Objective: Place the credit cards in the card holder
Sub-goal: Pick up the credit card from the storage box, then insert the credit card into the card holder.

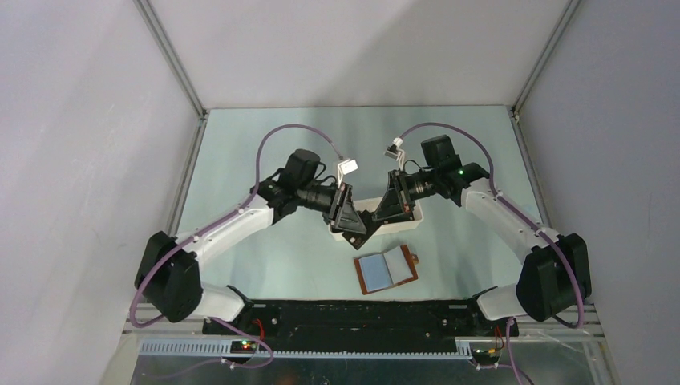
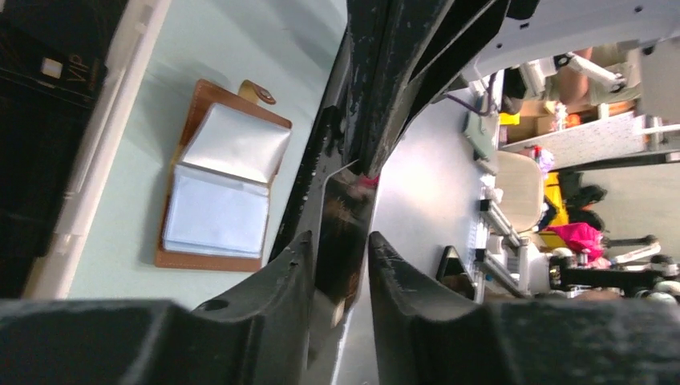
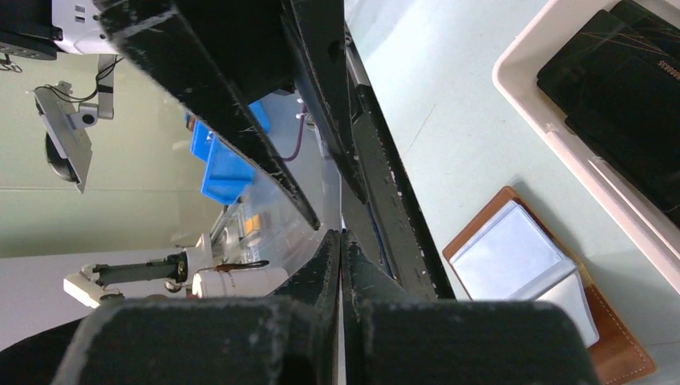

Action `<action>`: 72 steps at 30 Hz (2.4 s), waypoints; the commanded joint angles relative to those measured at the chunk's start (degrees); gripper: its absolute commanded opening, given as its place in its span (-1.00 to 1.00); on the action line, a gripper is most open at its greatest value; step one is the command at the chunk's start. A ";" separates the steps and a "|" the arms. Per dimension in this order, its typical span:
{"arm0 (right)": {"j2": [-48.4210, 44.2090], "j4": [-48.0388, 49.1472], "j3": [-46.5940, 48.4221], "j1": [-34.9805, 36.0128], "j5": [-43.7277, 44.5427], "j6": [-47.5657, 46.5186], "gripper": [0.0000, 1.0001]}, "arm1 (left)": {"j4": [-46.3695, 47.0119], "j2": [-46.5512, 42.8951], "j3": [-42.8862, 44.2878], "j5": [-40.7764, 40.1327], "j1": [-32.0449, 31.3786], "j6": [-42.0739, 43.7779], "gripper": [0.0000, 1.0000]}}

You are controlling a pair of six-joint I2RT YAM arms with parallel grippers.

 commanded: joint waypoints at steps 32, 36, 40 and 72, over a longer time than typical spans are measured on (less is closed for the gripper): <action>-7.64 48.79 -14.71 4.57 -1.18 41.61 -0.27 | 48.87 -21.54 -23.17 -24.43 -3.63 -44.14 -1.00; -7.48 51.71 -14.68 5.15 -1.62 43.68 -0.64 | 49.42 -21.52 -23.73 -24.78 -3.74 -44.36 -1.00; -7.38 51.93 -14.68 5.29 -1.66 43.70 -1.00 | 49.49 -21.23 -24.02 -24.90 -3.80 -44.38 -0.96; -12.81 1.05 -27.09 7.55 39.58 14.68 -1.00 | 11.19 -3.39 -25.52 -45.38 -16.64 -47.88 0.19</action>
